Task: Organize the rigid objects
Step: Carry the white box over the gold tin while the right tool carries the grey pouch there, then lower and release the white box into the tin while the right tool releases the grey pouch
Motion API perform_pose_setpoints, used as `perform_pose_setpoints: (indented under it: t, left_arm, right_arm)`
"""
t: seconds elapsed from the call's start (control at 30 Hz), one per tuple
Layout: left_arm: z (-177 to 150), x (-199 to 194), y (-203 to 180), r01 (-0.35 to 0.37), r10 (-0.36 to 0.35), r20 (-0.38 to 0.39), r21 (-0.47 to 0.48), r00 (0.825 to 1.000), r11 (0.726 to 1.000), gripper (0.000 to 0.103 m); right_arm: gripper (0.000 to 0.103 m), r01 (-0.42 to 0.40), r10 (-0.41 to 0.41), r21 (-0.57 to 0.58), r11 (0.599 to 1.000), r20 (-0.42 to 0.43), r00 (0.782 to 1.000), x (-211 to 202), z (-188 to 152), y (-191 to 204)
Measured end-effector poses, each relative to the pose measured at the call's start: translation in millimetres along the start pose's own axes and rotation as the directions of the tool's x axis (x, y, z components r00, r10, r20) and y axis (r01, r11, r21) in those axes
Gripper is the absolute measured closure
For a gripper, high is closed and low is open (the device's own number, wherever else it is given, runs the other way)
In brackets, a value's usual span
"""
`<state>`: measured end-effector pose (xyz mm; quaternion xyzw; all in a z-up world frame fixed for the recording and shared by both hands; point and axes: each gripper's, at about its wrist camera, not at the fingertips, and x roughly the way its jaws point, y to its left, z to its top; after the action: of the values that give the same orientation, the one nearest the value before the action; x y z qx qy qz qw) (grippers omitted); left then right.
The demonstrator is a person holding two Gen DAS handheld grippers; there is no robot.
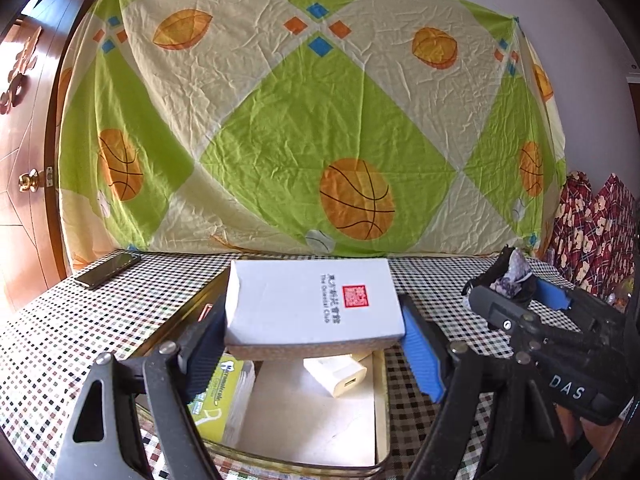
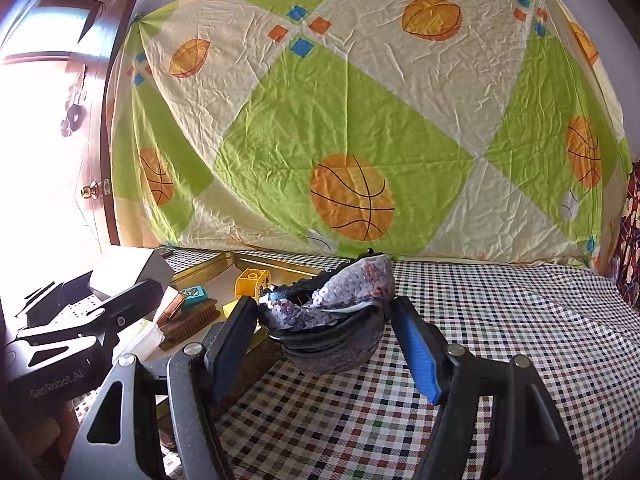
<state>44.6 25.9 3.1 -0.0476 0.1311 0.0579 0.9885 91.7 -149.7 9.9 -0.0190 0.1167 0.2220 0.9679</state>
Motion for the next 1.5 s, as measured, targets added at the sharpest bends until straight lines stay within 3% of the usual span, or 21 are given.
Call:
perform_pose_setpoints:
  t: [1.0, 1.37, 1.5]
  left_arm:
    - [3.6, 13.6, 52.5, -0.078, 0.077, -0.064, -0.024, 0.995, 0.997, 0.023]
    - [11.4, 25.0, 62.8, -0.109, 0.109, -0.096, 0.013, 0.989, 0.994, 0.023]
    - [12.4, 36.6, 65.3, -0.104, 0.107, -0.145, 0.029, 0.984, 0.994, 0.023]
  right_arm:
    - [0.032, -0.093, 0.088, -0.091, 0.992, -0.048, 0.995, 25.7, 2.4, 62.1]
    - [0.032, -0.129, 0.125, -0.04, 0.991, -0.097, 0.987, 51.0, 15.9, 64.4]
    - [0.032, -0.138, 0.135, -0.015, 0.99, -0.142, 0.981, 68.3, 24.5, 63.4]
